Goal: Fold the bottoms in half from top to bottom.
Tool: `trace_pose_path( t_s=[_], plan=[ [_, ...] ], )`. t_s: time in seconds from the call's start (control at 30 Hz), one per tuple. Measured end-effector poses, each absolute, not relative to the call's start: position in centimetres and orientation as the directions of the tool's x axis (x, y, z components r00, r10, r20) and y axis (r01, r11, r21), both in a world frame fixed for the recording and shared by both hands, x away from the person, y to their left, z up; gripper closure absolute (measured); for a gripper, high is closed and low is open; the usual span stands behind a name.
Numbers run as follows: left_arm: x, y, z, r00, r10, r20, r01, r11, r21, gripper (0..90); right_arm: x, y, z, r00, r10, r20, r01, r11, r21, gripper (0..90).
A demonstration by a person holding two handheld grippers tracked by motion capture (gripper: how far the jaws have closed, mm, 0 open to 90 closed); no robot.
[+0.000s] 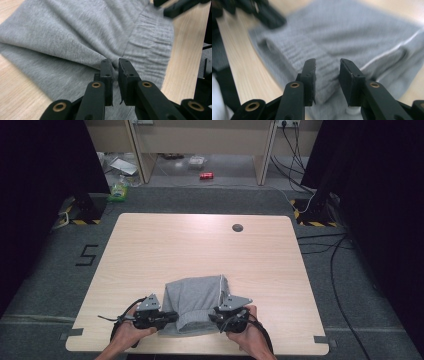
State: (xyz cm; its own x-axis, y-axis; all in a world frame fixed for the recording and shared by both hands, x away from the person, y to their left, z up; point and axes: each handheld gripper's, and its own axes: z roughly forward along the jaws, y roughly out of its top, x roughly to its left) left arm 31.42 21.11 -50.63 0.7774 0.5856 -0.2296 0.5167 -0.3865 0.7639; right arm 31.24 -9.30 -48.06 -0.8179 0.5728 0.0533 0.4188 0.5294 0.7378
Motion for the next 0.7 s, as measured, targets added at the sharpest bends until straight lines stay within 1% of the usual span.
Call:
trace_pose_path(
  t_s=[0.07, 0.13, 0.17, 0.23, 0.3, 0.5, 0.7],
  plan=[
    [31.4, 21.2, -50.6, 0.777, 0.586, -0.230, 0.518, -0.386, 0.763, 81.1, 30.9, -9.7, -49.2, -0.809, 0.585, 0.056, 0.442, 0.542, 0.715, 65.8],
    [31.4, 21.2, -50.6, 0.775, 0.588, -0.233, 0.520, -0.383, 0.763, 80.9, 30.5, -10.2, -49.9, -0.803, 0.591, 0.072, 0.454, 0.530, 0.716, 65.7],
    [31.5, 21.2, -50.6, 0.774, 0.589, -0.232, 0.520, -0.383, 0.763, 80.6, 30.5, -10.3, -49.9, -0.802, 0.593, 0.070, 0.453, 0.527, 0.719, 65.6],
    [31.6, 21.3, -50.4, 0.769, 0.594, -0.237, 0.523, -0.371, 0.767, 78.1, 30.4, -10.3, -49.4, -0.801, 0.595, 0.071, 0.457, 0.529, 0.715, 62.3],
    [31.7, 21.7, -50.0, 0.761, 0.599, -0.248, 0.527, -0.350, 0.774, 75.2, 30.6, -10.4, -48.9, -0.797, 0.596, 0.092, 0.460, 0.501, 0.733, 60.6],
    [33.0, 23.6, -48.7, 0.711, 0.639, -0.292, 0.552, -0.252, 0.795, 58.9, 31.9, -11.5, -45.9, -0.773, 0.625, 0.111, 0.443, 0.406, 0.799, 54.4],
    [35.6, 24.9, -48.4, 0.652, 0.698, -0.297, 0.577, -0.203, 0.791, 48.9, 34.9, -11.8, -44.8, -0.739, 0.667, 0.099, 0.450, 0.379, 0.808, 50.9]
  ],
)
